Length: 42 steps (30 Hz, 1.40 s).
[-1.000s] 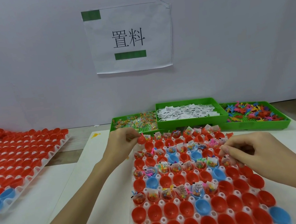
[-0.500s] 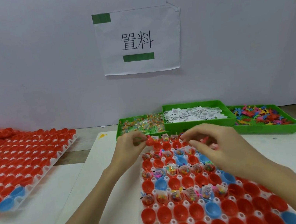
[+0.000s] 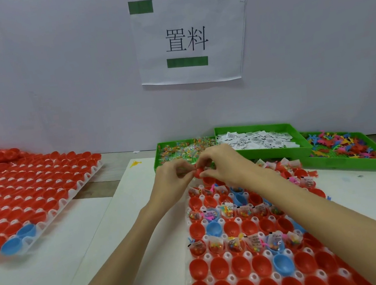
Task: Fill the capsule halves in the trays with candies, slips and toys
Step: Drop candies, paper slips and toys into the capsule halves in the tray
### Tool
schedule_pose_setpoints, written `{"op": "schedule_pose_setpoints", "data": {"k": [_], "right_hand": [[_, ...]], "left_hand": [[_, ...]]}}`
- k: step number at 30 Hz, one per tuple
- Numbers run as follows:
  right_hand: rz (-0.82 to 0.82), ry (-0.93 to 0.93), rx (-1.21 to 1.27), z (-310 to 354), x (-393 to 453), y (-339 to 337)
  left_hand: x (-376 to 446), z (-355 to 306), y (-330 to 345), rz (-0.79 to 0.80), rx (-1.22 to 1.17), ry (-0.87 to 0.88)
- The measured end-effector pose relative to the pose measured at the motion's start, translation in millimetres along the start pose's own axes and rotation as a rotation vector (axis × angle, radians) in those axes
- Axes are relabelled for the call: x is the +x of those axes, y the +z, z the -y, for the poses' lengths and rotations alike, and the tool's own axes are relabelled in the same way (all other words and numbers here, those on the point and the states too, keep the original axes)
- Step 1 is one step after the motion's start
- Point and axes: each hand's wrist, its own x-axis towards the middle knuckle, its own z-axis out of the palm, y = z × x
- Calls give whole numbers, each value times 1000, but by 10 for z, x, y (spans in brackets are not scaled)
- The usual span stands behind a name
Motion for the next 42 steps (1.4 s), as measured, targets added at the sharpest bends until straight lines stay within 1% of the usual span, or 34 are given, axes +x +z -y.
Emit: {"op": "schedule_pose_setpoints", "data": {"k": [6,9,14,18,22,27,32,36,42], "right_hand": [[-83,-7,160,-15,-74,88],[-88,-28,140,-3,-99,141],[-70,18,117,-22,-162,161],[-81,9,105,-30,-160,149],[-54,-8,71,-26,-132,171],[-28,-41,31,-26,-121,199],[-28,-36,42,-39,-126,209],[-48,12,65,-36,-137,215],[-25,22,83,-49,-139,192]], "left_hand": [[75,-34,-77,-3,-8,-61],[83,-47,-97,-7,-15,-85],[84,-36,-125,44,-30,-135],[67,-33,-107,-7,-21,-109],[56,-47,-74,-19,50,-16],[72,-61,-108,52,131,73],[107,-39,-159,95,134,72],[115,-30,-175,112,101,49],[206,51,-359,334,20,-60]]}}
